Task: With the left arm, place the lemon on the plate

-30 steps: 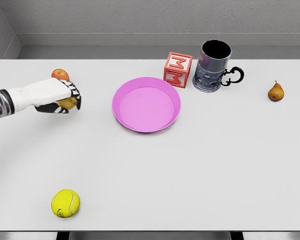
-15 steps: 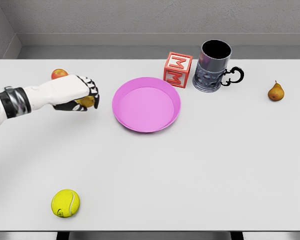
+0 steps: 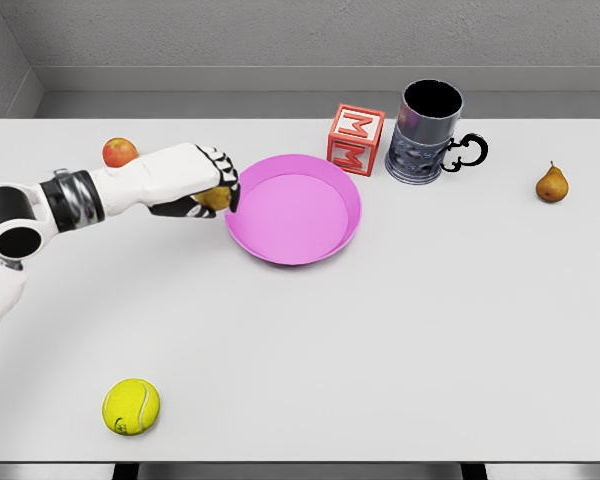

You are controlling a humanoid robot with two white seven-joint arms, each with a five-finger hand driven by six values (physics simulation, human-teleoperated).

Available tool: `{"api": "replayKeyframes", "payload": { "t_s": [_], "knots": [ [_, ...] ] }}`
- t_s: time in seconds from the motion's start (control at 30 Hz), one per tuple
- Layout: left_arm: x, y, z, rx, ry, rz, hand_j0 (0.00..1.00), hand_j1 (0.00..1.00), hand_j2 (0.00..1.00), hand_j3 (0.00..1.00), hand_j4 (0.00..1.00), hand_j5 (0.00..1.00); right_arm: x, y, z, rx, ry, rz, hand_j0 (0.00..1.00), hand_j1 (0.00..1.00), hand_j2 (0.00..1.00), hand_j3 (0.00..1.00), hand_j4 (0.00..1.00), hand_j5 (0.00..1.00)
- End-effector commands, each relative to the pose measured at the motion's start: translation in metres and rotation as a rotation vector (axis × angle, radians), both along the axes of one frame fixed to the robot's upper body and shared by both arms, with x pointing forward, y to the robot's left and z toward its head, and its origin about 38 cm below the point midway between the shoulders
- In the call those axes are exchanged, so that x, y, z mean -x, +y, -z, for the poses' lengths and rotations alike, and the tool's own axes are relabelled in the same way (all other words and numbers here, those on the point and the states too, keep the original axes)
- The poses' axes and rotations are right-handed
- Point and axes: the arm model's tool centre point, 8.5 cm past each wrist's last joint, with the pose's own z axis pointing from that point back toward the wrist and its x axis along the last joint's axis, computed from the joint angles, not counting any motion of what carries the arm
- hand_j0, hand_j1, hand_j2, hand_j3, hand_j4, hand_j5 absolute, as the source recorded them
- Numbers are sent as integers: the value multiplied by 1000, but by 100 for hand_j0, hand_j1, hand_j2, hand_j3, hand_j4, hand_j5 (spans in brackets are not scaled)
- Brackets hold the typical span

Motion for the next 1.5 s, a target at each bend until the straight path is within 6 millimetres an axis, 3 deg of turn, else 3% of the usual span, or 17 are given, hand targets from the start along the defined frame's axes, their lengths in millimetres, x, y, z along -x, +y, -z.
{"api": "replayKeyframes", "payload": {
  "t_s": [0.0, 0.17, 0.47, 0.57, 0.63, 0.67, 0.7, 0.93, 1.03, 1.1, 1.17, 1.47],
  "knots": [
    [0, -12, 1, 15, -2, 12, 37, 37, 37, 37, 37, 37, 0, 0, 0, 0, 0, 0, 100, 100, 100, 100, 100, 100],
    [0, -27, 5, 18, 0, 35, 37, 37, 37, 37, 37, 37, 0, 0, 0, 0, 0, 0, 100, 100, 100, 100, 100, 100],
    [-2, -74, 2, 19, -34, 86, 38, 38, 38, 38, 38, 38, 0, 0, 0, 0, 0, 0, 100, 100, 100, 100, 100, 100],
    [-3, -77, 2, 22, -33, 89, 38, 38, 38, 38, 38, 38, 0, 0, 0, 0, 0, 0, 100, 100, 100, 100, 100, 100],
    [-2, -82, 2, 17, -32, 102, 44, 44, 44, 44, 44, 44, 0, 0, 0, 0, 0, 0, 100, 100, 100, 100, 100, 100],
    [-2, -86, 3, 25, -28, 108, 96, 96, 96, 96, 96, 96, 0, 0, 0, 0, 0, 0, 100, 100, 100, 100, 100, 100],
    [-3, -87, 0, 26, -33, 109, 100, 100, 100, 100, 100, 100, 0, 0, 0, 0, 0, 0, 100, 100, 100, 100, 100, 100],
    [-7, -78, -9, 22, -55, 93, 100, 100, 100, 100, 100, 100, 0, 0, 0, 0, 0, 0, 100, 100, 100, 100, 100, 100],
    [-19, -32, -33, 48, -104, -18, 100, 100, 100, 100, 100, 100, 0, 0, 0, 0, 0, -1, 100, 100, 100, 100, 100, 100],
    [-24, 19, -51, 68, -144, -131, 100, 100, 100, 100, 100, 100, 0, 0, 0, 0, 0, 0, 100, 100, 100, 100, 100, 100],
    [-23, 45, -55, 66, -152, -186, 100, 100, 100, 100, 100, 100, 0, 0, 0, 0, 0, 0, 100, 100, 100, 100, 100, 100],
    [16, 152, 24, 133, 21, -470, 100, 100, 100, 100, 100, 100, 0, 0, 0, 0, 0, 0, 100, 100, 100, 100, 100, 100]
  ]
}}
